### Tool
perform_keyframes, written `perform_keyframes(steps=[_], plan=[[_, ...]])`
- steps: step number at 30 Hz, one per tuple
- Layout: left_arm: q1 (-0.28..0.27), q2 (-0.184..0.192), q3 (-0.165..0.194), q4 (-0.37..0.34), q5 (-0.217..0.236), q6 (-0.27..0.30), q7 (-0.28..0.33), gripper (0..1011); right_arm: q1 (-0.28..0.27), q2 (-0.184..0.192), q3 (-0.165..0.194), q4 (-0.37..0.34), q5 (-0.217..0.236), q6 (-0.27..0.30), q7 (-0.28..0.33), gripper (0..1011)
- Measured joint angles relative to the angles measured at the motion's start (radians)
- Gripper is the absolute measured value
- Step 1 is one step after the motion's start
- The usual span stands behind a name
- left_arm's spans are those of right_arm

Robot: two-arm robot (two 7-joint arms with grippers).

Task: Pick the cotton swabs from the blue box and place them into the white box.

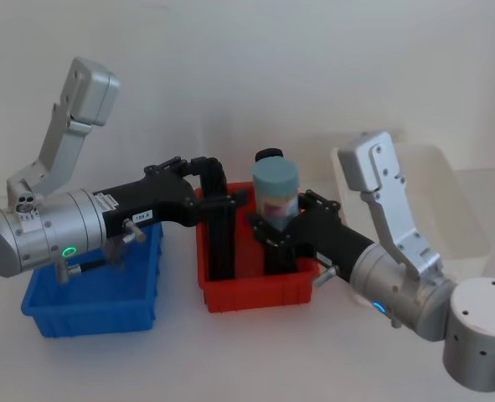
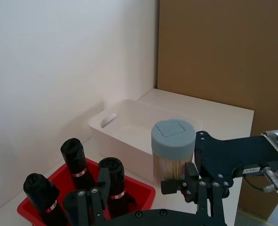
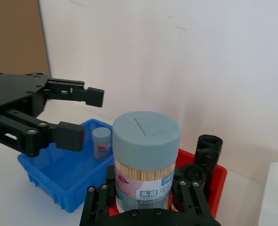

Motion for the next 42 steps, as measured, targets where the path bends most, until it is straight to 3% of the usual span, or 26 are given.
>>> perform_keyframes(steps=[9,18,25,29,42], plan=[[0.000,0.000,0.000,0.000,0.000,0.000,0.000,999,-0.042,0.053,0.047,-0.030,0.049,-0.013,-0.091,647],[0.000,0.000,0.000,0.000,0.000,0.000,0.000,1000,-0.054,0.089,0.092,-0.011,0.081,-0.032,-0.175,647],[0.000,0.000,0.000,0.000,0.000,0.000,0.000,1000,-0.034,0.104,0.126,0.057,0.098,-0.044,-0.228,647],[0.000,0.000,0.000,0.000,0.000,0.000,0.000,1000,0.001,0.105,0.144,0.130,0.104,-0.045,-0.245,647],[0.000,0.000,0.000,0.000,0.000,0.000,0.000,1000,0.126,0.084,0.157,0.359,0.089,-0.037,-0.208,647]])
